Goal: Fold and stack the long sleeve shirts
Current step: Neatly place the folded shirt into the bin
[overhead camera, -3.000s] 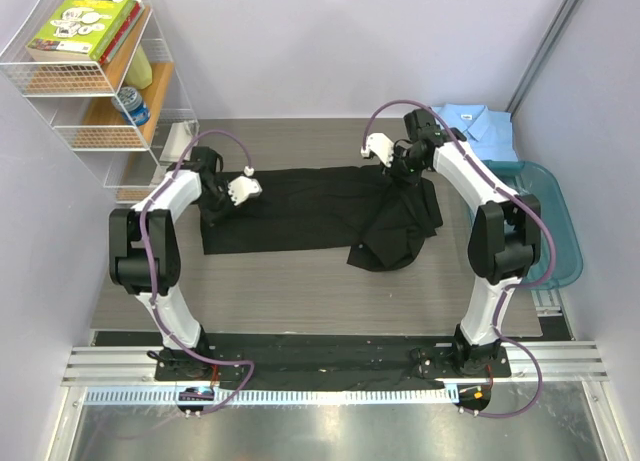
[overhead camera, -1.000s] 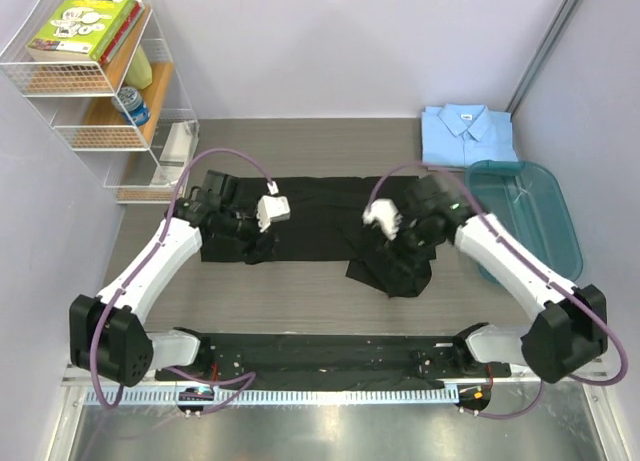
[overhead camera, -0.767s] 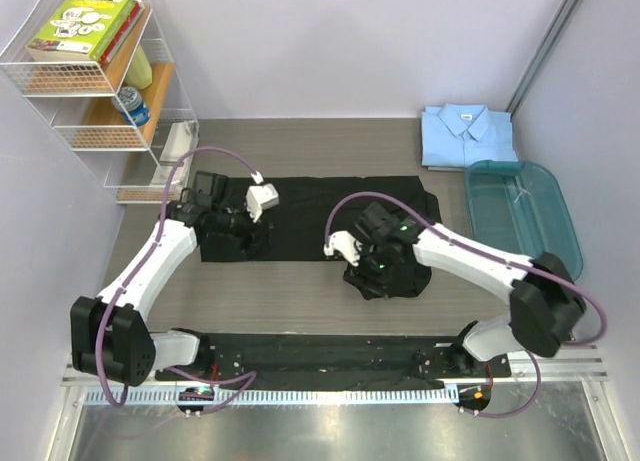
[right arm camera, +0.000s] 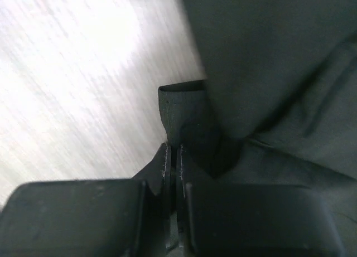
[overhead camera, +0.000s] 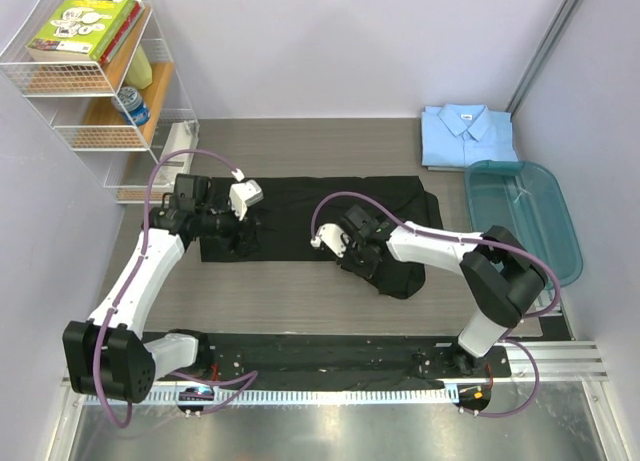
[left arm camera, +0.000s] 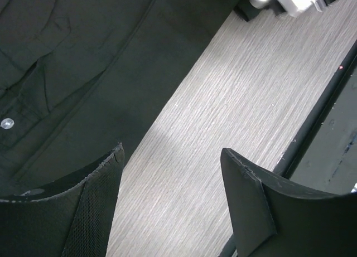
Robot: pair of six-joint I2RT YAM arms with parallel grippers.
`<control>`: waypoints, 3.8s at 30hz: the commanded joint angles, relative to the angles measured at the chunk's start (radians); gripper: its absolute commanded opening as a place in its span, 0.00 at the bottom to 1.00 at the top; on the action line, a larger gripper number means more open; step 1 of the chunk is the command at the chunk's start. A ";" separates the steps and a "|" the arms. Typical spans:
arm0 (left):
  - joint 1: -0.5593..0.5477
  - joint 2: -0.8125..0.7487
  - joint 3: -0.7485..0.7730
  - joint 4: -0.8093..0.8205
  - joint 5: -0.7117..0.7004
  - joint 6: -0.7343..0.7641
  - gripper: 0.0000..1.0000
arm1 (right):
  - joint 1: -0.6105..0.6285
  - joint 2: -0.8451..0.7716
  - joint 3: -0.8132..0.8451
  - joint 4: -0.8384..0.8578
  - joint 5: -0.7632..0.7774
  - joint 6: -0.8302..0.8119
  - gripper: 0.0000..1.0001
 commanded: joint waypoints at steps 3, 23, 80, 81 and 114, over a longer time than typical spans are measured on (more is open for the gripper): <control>-0.002 0.023 0.094 -0.072 0.084 0.026 0.72 | -0.030 -0.160 0.064 -0.257 -0.451 -0.204 0.01; -0.643 0.013 0.172 0.146 0.101 -0.063 0.96 | -0.039 -0.389 0.349 -0.683 -0.559 -0.602 0.01; -0.507 0.409 0.610 0.333 -0.170 -0.153 0.00 | -0.395 -0.600 0.249 -0.145 -0.264 0.067 0.80; -0.483 0.449 0.655 0.319 -0.163 -0.137 0.00 | -0.440 -0.587 0.262 -0.146 -0.275 0.084 0.83; -0.321 0.999 1.131 0.965 -0.232 0.199 0.00 | -0.712 -0.254 0.010 0.099 -0.709 0.461 0.54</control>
